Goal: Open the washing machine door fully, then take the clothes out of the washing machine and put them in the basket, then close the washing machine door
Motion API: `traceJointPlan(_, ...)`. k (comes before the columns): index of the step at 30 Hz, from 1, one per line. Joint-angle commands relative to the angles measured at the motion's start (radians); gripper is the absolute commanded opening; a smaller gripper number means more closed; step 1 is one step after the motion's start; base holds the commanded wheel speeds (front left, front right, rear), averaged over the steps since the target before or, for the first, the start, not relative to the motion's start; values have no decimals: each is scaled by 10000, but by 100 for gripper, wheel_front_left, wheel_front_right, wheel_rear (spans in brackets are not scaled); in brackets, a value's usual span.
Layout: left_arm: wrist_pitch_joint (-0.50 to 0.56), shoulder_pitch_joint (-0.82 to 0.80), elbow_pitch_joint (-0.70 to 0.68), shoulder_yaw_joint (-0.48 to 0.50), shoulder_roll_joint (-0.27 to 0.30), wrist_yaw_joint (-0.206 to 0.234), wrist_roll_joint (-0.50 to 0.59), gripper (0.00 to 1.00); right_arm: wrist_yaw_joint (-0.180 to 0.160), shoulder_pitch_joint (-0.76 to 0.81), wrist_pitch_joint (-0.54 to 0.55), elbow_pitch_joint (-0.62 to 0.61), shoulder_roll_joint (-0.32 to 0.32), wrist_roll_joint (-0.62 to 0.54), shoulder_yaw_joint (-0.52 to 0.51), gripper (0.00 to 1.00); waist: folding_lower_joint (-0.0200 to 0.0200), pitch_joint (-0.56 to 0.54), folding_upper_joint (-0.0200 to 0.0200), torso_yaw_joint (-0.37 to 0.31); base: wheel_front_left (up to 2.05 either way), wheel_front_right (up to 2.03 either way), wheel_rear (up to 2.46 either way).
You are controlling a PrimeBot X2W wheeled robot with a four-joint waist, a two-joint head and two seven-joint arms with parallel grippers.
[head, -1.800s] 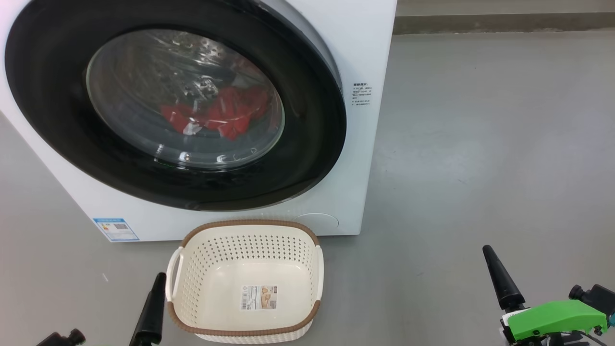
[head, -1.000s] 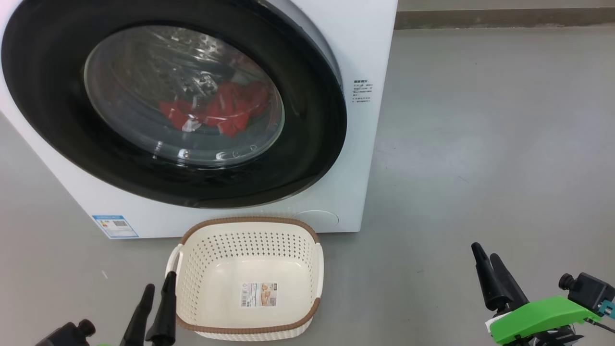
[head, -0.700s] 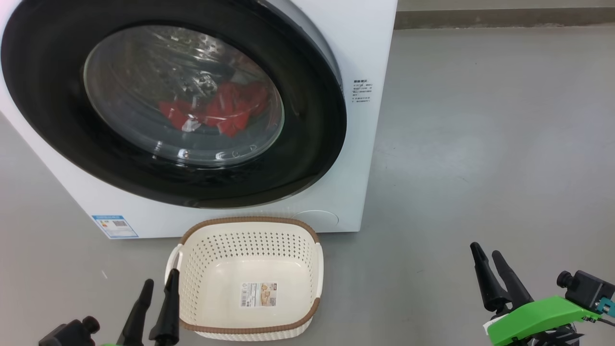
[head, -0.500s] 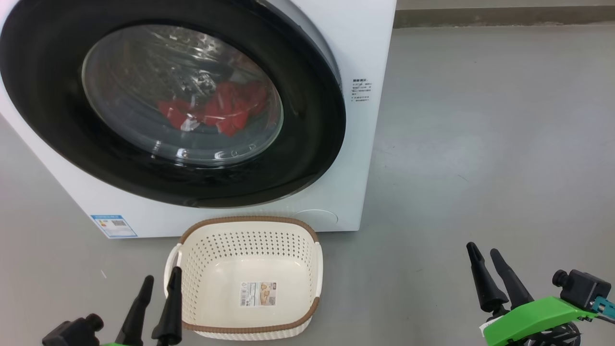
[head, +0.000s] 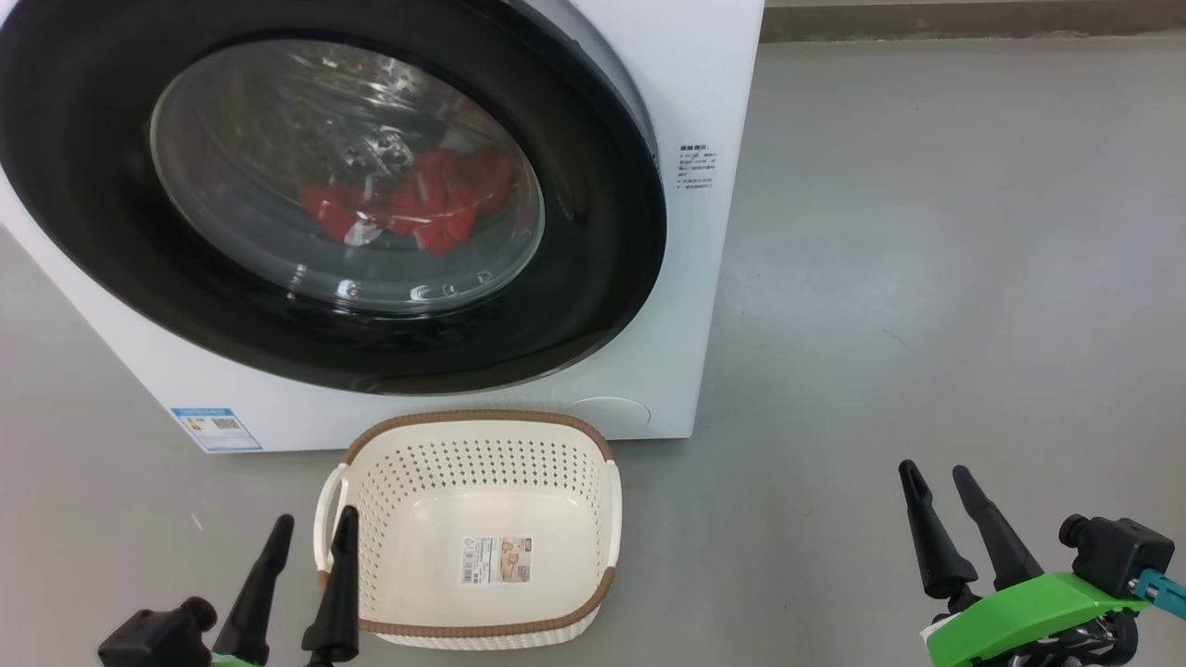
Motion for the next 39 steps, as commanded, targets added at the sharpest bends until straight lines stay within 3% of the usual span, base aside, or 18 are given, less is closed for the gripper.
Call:
traceJointPlan(1,-187,-93,-366,204,209,-1,476,100,4,-172,-201,-324,-182,-406,60,100,0,24,0,-3,0,0,0)
traceJointPlan(32,-1106,79,-698,271,238,-53,4085,100,6,374,-1111,-475,-206,-3482,-478,100,0,29,0,-66,0,0,0)
traceJointPlan(39,-1184,122,-528,392,167,-66,4168,100,6,550,-1188,-481,-119,-3701,-731,100,0,-28,0,-36,0,0,0)
